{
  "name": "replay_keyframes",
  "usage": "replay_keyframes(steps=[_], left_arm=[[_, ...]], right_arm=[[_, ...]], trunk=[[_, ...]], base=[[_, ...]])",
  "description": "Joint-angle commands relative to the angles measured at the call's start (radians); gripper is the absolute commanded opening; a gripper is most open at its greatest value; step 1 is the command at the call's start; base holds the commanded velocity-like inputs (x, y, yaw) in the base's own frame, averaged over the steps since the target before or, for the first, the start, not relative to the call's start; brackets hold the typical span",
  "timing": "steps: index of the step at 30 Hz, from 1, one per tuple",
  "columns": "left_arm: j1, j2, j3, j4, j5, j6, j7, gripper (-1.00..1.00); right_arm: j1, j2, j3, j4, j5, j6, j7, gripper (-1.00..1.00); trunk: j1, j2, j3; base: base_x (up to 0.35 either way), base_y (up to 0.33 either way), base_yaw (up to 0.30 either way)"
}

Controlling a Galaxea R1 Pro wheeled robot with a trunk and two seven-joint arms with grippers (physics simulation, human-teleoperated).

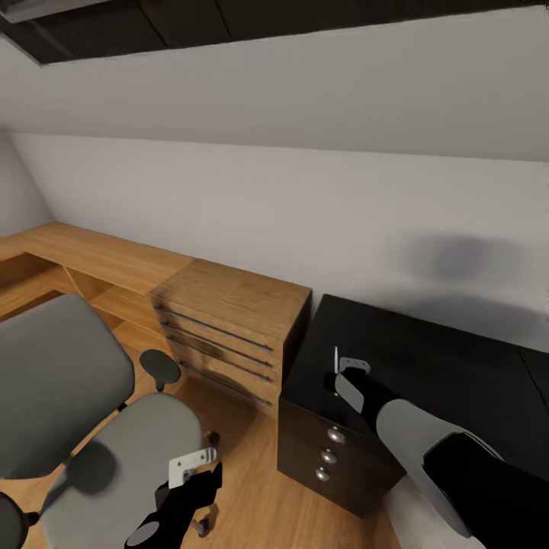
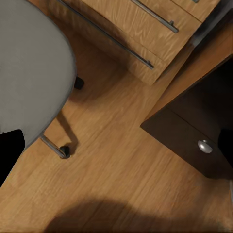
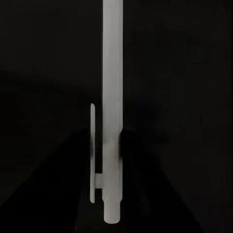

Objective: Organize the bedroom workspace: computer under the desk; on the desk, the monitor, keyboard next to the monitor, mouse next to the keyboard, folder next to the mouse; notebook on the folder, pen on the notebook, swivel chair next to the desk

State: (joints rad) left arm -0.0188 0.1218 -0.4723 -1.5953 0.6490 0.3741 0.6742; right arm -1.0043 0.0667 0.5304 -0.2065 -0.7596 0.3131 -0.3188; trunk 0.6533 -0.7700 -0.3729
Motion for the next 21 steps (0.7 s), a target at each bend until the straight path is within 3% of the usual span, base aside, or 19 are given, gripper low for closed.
replay_keyframes(steps=[1, 6, 8, 10, 11, 13, 15, 20, 21], left_arm=[[-0.001, 0.001, -0.003, -0.002, 0.006, 0.003, 0.008, 1.0], [-0.001, 0.001, -0.003, -0.002, 0.006, 0.003, 0.008, 1.0], [-0.001, 0.001, -0.004, -0.002, 0.006, 0.003, 0.008, 1.0], [-0.001, 0.001, -0.005, -0.002, 0.004, 0.003, 0.008, 1.0], [-0.001, 0.001, -0.005, -0.002, 0.003, 0.003, 0.008, 1.0], [-0.001, 0.001, -0.005, -0.002, 0.004, 0.003, 0.008, 1.0], [-0.001, 0.001, -0.006, -0.002, 0.004, 0.003, 0.008, 1.0], [-0.001, 0.001, -0.006, -0.002, 0.004, 0.003, 0.008, 1.0], [-0.001, 0.001, -0.006, -0.002, 0.004, 0.003, 0.008, 1.0]], right_arm=[[-0.001, -0.005, 0.008, -0.012, -0.008, 0.003, -0.006, -1.0], [0.007, -0.03, 0.008, -0.077, -0.008, 0.003, -0.043, -1.0], [0.04, -0.066, 0.008, -0.19, -0.008, 0.003, -0.119, -1.0], [0.148, -0.144, 0.009, -0.48, -0.01, 0.007, -0.264, -1.0], [0.254, -0.196, 0.009, -0.719, -0.01, 0.02, -0.361, -1.0], [0.399, -0.244, 0.007, -0.995, -0.011, 0.038, -0.466, -1.0], [0.483, -0.265, 0.006, -1.143, -0.024, 0.046, -0.529, -1.0], [0.536, -0.274, 0.009, -1.271, -0.131, 0.056, -0.629, -1.0], [0.538, -0.274, 0.008, -1.278, -0.136, 0.056, -0.64, -1.0]], trunk=[[-0.004, 0.006, 0.002], [-0.023, 0.041, 0.018], [-0.031, 0.055, 0.024], [-0.039, 0.069, 0.03], [-0.042, 0.076, 0.033], [-0.05, 0.09, 0.04], [-0.058, 0.104, 0.046], [-0.077, 0.139, 0.061], [-0.081, 0.146, 0.065]], base=[[-0.055, 0.0, 0.0], [-0.024, 0.0, 0.0], [-0.006, 0.0, 0.0], [-0.002, 0.0, 0.0], [0.0, 0.0, 0.0], [0.0, 0.0, 0.0], [0.0, 0.0, 0.0], [0.0, 0.0, 0.0], [0.0, 0.0, 0.0]])
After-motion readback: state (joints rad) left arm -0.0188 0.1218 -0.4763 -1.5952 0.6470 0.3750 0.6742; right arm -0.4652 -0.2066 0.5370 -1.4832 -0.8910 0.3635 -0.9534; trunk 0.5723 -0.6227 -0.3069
